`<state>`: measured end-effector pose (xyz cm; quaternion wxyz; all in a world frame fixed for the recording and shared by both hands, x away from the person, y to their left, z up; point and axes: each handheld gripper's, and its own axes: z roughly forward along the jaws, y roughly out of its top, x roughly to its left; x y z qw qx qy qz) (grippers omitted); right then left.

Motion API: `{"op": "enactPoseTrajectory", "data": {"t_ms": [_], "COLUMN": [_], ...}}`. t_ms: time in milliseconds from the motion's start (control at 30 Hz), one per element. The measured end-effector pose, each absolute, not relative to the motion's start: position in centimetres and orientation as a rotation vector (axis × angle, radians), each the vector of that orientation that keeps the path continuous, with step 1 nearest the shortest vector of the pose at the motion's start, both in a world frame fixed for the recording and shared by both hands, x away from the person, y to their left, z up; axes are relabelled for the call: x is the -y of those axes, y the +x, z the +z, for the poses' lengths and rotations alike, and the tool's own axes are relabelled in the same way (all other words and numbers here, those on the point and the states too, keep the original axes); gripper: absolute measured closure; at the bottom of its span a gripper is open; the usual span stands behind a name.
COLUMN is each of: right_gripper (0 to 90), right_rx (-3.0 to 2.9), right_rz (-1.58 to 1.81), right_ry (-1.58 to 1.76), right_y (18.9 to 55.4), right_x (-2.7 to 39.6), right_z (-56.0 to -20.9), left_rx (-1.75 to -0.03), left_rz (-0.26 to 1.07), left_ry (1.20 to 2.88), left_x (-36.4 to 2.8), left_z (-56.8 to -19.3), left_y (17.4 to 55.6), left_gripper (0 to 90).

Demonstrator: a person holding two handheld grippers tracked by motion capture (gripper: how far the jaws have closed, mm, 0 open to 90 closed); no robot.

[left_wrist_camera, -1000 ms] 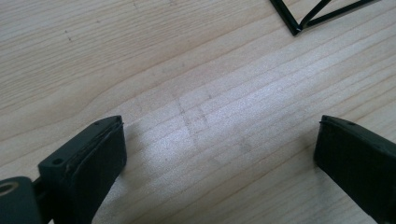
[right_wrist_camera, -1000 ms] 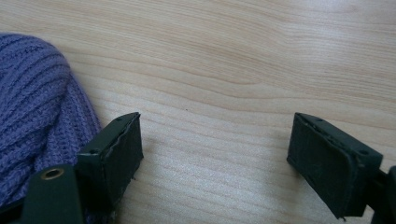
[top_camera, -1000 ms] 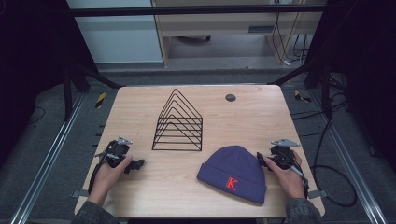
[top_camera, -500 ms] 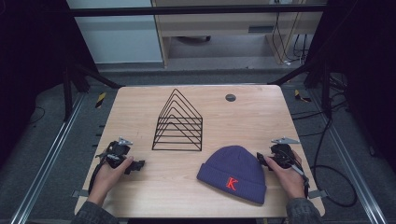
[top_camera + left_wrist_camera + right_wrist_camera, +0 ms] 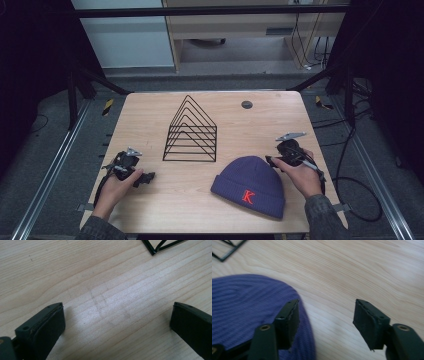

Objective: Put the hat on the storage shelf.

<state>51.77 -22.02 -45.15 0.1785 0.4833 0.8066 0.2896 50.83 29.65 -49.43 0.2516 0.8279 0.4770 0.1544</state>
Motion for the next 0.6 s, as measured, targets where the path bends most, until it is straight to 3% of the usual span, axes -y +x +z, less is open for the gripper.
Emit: {"op": "enactPoseTrajectory", "data": {"t_ms": [233, 600], "right_gripper": [46.1, 44.7], "right_rx": [-2.403, -2.463], "right_rz": [0.855, 0.811], "right_ry": [1.33, 1.386], "right_y": [53.0, 53.8], "right_x": [19.2, 17.6], "right_z": [-45.7, -47.8], "left_rx": [-1.302, -1.295], "left_rz": [0.426, 0.422], "left_ry": [2.242, 2.241], "left_x": [-29.6, -29.6], "left_z": [-49.5, -49.5], "left_y": [50.9, 50.9], "left_gripper": [0.0, 0.0]}}
